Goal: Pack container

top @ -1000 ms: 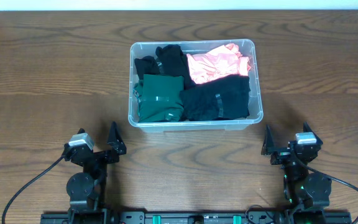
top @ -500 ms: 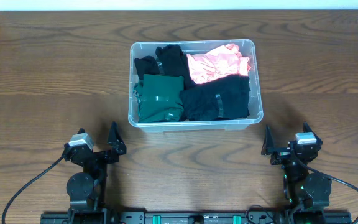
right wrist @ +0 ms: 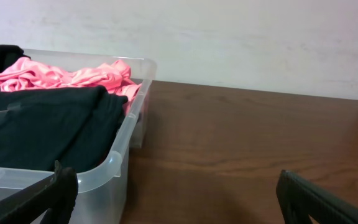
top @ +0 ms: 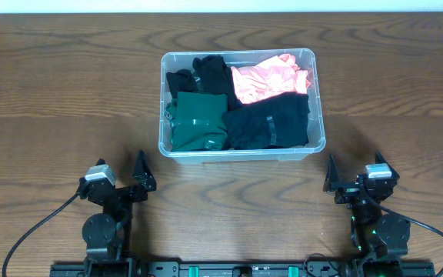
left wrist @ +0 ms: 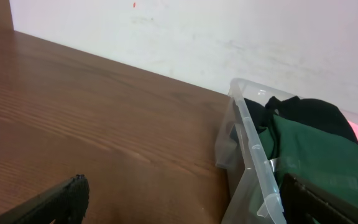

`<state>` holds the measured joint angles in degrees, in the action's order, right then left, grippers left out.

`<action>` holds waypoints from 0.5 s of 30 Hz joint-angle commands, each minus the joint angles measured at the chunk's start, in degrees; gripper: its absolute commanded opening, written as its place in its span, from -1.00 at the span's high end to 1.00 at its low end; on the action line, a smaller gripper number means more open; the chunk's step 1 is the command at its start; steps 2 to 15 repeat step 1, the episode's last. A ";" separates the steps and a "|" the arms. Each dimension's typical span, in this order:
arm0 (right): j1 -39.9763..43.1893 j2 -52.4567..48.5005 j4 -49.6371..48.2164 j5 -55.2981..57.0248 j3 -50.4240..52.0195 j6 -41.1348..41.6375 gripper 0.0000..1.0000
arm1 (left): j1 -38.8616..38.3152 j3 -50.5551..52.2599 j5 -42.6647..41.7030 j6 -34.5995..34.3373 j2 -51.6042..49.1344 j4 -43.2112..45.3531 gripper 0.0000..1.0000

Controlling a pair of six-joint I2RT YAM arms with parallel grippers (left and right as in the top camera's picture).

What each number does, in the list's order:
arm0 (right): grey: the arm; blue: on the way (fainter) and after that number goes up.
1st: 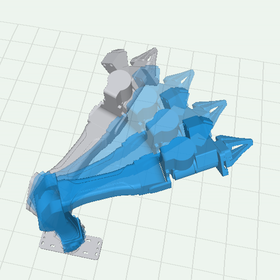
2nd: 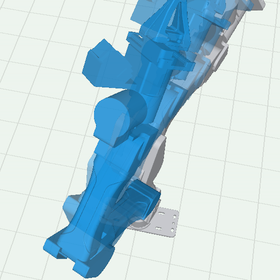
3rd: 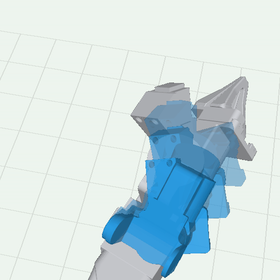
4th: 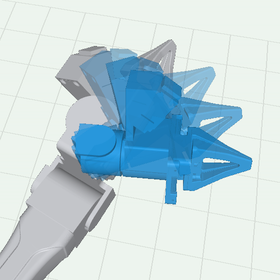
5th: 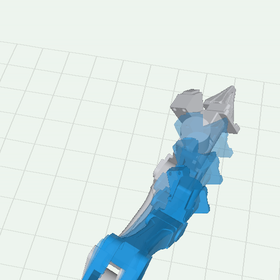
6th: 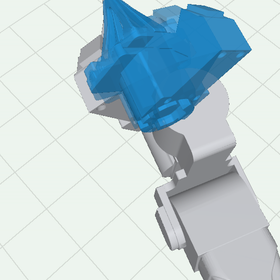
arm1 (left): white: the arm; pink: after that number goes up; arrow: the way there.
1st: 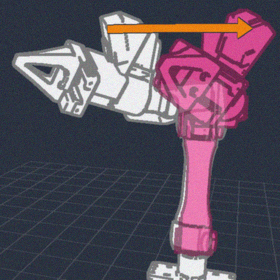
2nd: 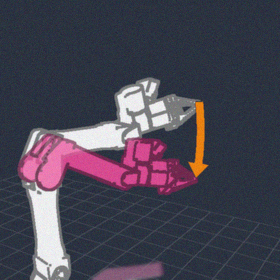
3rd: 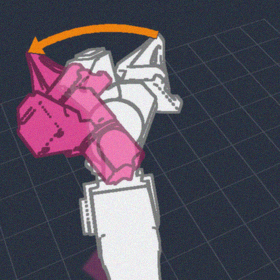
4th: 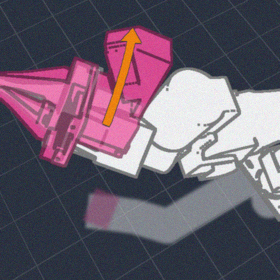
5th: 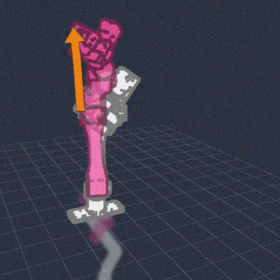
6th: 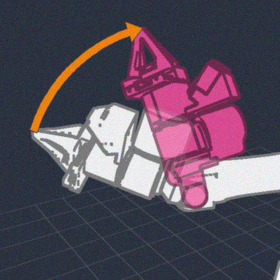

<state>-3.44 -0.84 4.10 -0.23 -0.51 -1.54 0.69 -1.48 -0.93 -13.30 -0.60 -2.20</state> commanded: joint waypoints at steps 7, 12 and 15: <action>0.48 0.52 0.17 -0.02 0.20 0.20 -0.99 | -0.13 1.25 0.48 0.55 0.37 -1.97 -0.96; 0.48 0.52 0.17 -0.02 0.20 0.20 -0.99 | -0.13 1.25 0.48 0.55 0.37 -1.97 -0.96; 0.48 0.52 0.17 -0.02 0.20 0.20 -0.99 | -0.13 1.25 0.48 0.55 0.37 -1.97 -0.96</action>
